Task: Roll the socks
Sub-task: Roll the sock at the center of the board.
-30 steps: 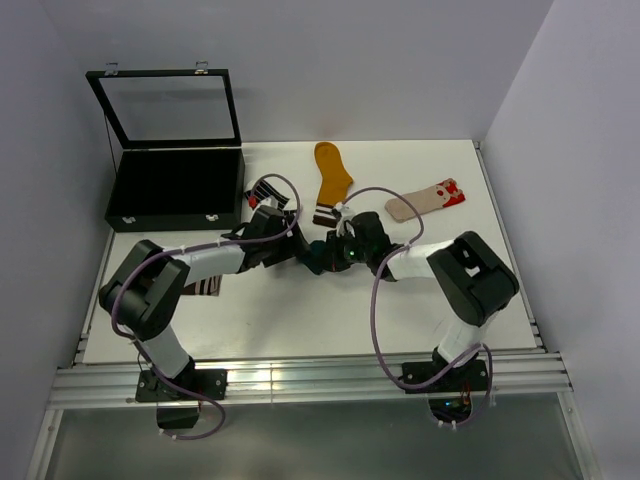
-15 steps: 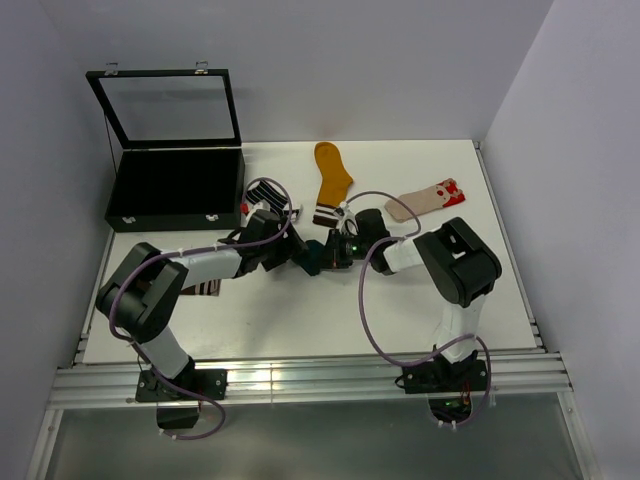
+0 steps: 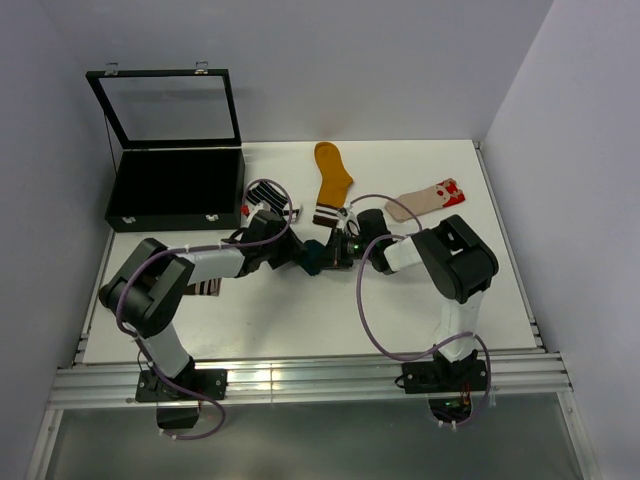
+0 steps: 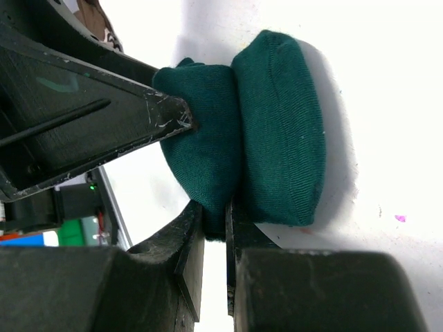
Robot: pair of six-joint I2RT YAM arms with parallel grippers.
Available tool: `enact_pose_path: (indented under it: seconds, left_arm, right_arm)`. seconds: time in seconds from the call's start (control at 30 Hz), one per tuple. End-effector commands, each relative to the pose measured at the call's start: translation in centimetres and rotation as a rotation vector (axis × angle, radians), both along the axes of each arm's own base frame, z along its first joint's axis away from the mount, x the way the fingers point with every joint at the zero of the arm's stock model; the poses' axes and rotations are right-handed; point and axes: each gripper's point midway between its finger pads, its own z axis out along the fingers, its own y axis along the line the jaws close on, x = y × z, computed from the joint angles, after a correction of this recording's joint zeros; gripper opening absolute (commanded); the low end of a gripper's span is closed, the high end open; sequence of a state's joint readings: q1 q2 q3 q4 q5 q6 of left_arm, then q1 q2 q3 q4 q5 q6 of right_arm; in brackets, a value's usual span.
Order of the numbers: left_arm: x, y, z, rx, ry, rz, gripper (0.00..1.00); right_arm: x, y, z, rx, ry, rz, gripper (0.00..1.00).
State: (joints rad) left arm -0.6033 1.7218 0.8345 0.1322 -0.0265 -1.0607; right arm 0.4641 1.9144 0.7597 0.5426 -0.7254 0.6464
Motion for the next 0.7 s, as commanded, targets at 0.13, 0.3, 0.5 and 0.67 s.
enact_pose_path:
  seconds: [0.13,0.3,0.5,0.67]
  left_arm:
    - [-0.2,-0.1,-1.6,-0.003,0.042,0.003,0.61]
    - [-0.5,-0.7,-1.7,-0.037,0.045,-0.005,0.61]
    - [-0.7,-1.3,-1.8,-0.053,0.049,-0.008,0.54]
    - [-0.5,-1.3,-2.0,-0.040,0.059,-0.003,0.29]
  right_arm:
    - [-1.7,-0.7,-4.0,-0.032,0.209,-0.052,0.00]
    - [-1.7,0.0,-3.4,0.044,0.239,-0.077,0.00]
    - [-1.6,0.2,-3.9,0.025,0.237,-0.084,0.00]
    - [-1.8,-0.3,-4.8,-0.060,0.209,-0.092,0.07]
